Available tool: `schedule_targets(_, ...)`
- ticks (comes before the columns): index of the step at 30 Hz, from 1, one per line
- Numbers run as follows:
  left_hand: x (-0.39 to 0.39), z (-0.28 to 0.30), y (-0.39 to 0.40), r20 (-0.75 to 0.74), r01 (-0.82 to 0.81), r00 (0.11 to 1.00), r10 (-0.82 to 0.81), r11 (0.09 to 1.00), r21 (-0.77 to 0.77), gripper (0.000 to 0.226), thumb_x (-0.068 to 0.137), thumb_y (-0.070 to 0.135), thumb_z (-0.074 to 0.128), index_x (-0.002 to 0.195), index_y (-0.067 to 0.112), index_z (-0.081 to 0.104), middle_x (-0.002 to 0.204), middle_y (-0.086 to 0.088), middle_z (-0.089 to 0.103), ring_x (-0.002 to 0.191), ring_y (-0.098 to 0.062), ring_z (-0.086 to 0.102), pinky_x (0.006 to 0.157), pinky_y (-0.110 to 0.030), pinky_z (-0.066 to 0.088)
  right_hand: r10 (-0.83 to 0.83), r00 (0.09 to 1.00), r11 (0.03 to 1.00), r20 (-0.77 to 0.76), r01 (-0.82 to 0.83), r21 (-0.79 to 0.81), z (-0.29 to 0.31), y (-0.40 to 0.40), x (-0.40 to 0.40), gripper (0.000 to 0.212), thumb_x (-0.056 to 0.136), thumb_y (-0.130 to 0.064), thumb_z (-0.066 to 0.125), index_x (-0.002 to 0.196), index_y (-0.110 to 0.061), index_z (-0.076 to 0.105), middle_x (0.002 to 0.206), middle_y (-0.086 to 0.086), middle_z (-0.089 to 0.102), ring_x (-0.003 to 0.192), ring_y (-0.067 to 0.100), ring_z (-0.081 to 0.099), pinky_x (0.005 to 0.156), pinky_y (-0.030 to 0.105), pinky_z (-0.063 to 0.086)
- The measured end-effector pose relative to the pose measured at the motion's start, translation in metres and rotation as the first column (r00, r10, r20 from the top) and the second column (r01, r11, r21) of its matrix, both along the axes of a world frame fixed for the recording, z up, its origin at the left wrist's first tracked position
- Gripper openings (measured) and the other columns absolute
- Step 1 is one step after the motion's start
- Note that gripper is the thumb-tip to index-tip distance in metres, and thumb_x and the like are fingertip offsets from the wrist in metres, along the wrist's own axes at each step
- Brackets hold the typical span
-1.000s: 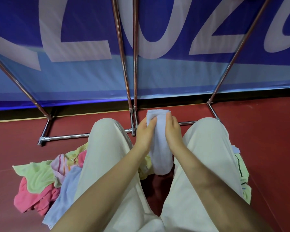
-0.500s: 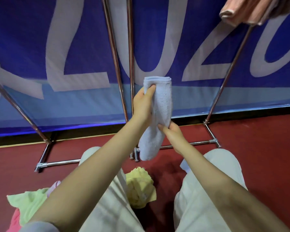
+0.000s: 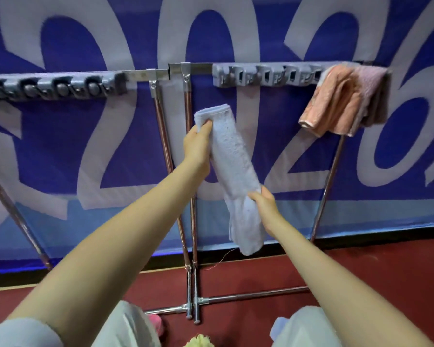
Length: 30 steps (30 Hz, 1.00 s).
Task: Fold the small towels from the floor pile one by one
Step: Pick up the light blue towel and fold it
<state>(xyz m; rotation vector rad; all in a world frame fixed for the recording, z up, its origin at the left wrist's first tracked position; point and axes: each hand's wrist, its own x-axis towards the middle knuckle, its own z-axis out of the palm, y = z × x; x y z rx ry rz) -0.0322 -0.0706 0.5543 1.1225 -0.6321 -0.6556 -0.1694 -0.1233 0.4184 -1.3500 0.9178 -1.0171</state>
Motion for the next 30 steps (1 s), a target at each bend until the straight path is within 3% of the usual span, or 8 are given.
schedule_targets(4,0.011,0.028,-0.014,-0.036,-0.025,0.999,0.025,1.000,-0.011,0.009,0.093,0.027,0.059,0.089,0.020,0.065,0.099,-0.004,0.070,0.095,-0.021,0.067,0.082,-0.035,0.054,0.065,0.996,0.985,-0.060,-0.074,-0.159,0.052,-0.020,-0.014,0.043,0.084,-0.044,0.057,0.093,-0.002,0.055,0.085,0.002,0.055,0.081,0.012,0.049,0.076,0.030,0.040)
schedule_targets(7,0.010,0.049,-0.025,-0.039,-0.023,0.999,0.021,0.998,-0.052,0.019,0.093,0.028,0.060,0.104,0.015,0.067,0.110,-0.010,0.071,0.102,-0.026,0.067,0.085,-0.037,0.054,0.062,0.993,0.970,-0.099,-0.083,-0.228,0.083,-0.039,-0.023,0.034,0.093,-0.036,0.057,0.102,-0.004,0.063,0.094,0.000,0.064,0.085,0.009,0.056,0.075,0.020,0.045)
schedule_targets(10,0.005,0.073,-0.037,0.005,-0.022,1.000,0.022,0.997,-0.068,0.015,0.093,0.026,0.059,0.099,0.013,0.066,0.102,-0.010,0.071,0.090,-0.023,0.068,0.071,-0.030,0.053,0.040,0.982,0.937,-0.184,-0.101,-0.334,0.113,-0.061,-0.031,0.017,0.092,-0.031,0.059,0.092,-0.016,0.067,0.089,-0.004,0.068,0.081,0.007,0.061,0.071,0.018,0.047)
schedule_targets(15,-0.002,0.108,-0.054,0.055,-0.018,0.998,0.024,0.994,-0.108,0.009,0.095,0.019,0.056,0.095,0.011,0.061,0.067,0.000,0.058,0.039,-0.001,0.052,0.039,-0.013,0.038,-0.067,0.903,0.845,-0.425,-0.175,-0.506,0.164,-0.104,-0.039,0.028,0.090,-0.024,0.059,0.093,0.003,0.063,0.091,0.018,0.068,0.076,0.013,0.054,0.066,0.029,0.042)
schedule_targets(18,-0.011,0.126,-0.067,0.084,0.009,0.996,0.000,0.995,-0.104,0.022,0.094,0.021,0.057,0.108,0.006,0.064,0.066,0.001,0.056,0.044,-0.005,0.050,0.038,-0.013,0.037,-0.124,0.817,0.802,-0.564,-0.252,-0.541,0.196,-0.126,-0.041,0.021,0.088,-0.023,0.059,0.090,-0.003,0.065,0.090,0.016,0.068,0.074,0.018,0.056,0.065,0.032,0.043)
schedule_targets(22,-0.031,0.150,-0.087,0.177,0.066,0.983,-0.044,0.990,-0.124,0.014,0.094,0.022,0.055,0.090,0.014,0.066,0.070,0.001,0.059,0.059,-0.012,0.055,0.044,-0.019,0.042,-0.057,0.843,0.859,-0.534,-0.231,-0.457,0.231,-0.148,-0.047,0.011,0.092,-0.012,0.052,0.089,-0.016,0.062,0.073,0.000,0.062,0.059,0.017,0.062,0.047,0.024,0.041)
schedule_targets(25,-0.041,0.168,-0.104,0.195,0.070,0.980,-0.040,0.986,-0.152,0.022,0.095,0.021,0.054,0.073,0.017,0.058,0.065,0.002,0.055,0.057,-0.012,0.052,0.045,-0.021,0.039,0.055,0.925,0.920,-0.377,-0.193,-0.340,0.247,-0.165,-0.051,0.022,0.092,-0.003,0.044,0.096,-0.016,0.061,0.078,0.005,0.064,0.064,0.019,0.066,0.052,0.024,0.046)
schedule_targets(30,-0.036,0.182,-0.133,0.285,0.033,0.958,0.028,0.978,-0.208,0.015,0.091,0.016,0.052,0.078,0.014,0.059,0.082,-0.006,0.062,0.079,-0.020,0.060,0.071,-0.036,0.053,0.112,0.964,0.933,-0.240,-0.185,-0.308,0.258,-0.194,-0.064,0.022,0.094,-0.026,0.054,0.112,-0.016,0.061,0.095,0.007,0.063,0.079,0.017,0.063,0.061,0.029,0.053)
